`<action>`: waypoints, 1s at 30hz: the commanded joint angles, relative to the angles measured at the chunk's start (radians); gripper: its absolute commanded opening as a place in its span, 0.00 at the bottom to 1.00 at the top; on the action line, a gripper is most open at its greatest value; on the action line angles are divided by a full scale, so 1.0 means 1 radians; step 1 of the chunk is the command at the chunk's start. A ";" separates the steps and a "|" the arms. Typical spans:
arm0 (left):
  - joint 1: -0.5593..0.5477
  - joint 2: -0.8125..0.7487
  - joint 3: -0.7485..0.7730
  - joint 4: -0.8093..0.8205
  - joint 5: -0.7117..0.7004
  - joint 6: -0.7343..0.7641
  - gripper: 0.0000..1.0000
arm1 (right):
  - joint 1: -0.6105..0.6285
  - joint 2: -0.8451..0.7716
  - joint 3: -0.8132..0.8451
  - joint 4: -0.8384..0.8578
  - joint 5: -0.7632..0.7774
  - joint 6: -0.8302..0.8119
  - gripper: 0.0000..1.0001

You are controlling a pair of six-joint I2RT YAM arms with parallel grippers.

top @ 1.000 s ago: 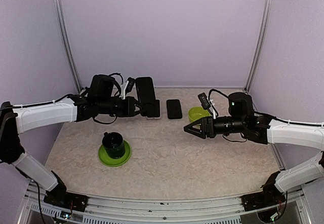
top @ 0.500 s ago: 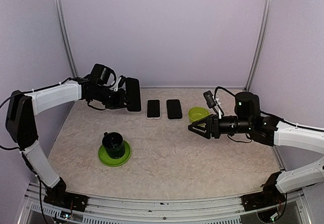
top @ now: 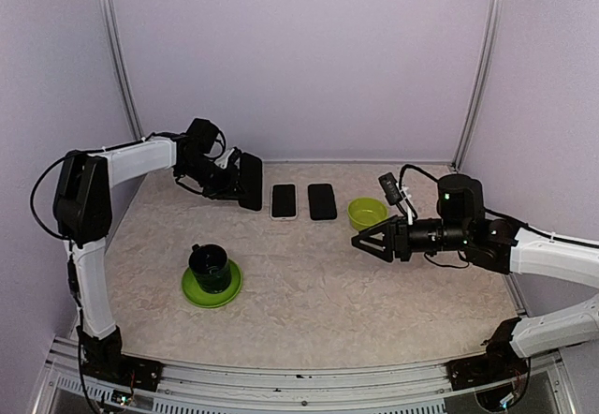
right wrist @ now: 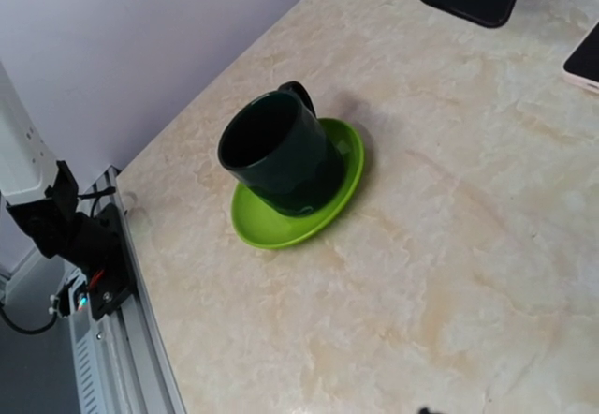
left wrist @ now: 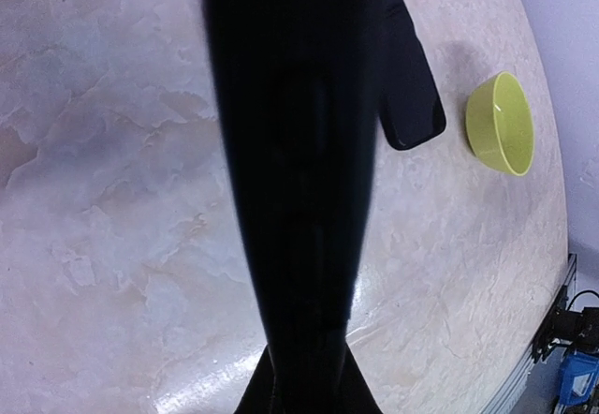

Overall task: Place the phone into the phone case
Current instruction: Place the phone with the phone case at the center of the board.

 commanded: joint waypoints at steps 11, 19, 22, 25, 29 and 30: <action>0.105 0.169 0.174 -0.125 0.132 0.071 0.00 | -0.005 0.016 0.010 0.004 -0.009 -0.006 0.52; 0.124 0.237 0.233 -0.132 0.176 0.072 0.00 | -0.006 0.016 -0.004 0.008 -0.008 0.004 0.52; 0.126 0.271 0.269 -0.143 0.180 0.074 0.01 | -0.005 0.013 -0.009 0.011 -0.008 0.008 0.52; 0.129 0.307 0.301 -0.154 0.186 0.074 0.01 | -0.005 0.010 -0.015 0.011 -0.006 0.010 0.52; 0.131 0.330 0.319 -0.161 0.186 0.075 0.04 | -0.006 0.007 -0.021 0.010 0.000 0.013 0.52; 0.133 0.333 0.320 -0.160 0.187 0.075 0.06 | -0.006 0.007 -0.023 0.011 0.000 0.013 0.52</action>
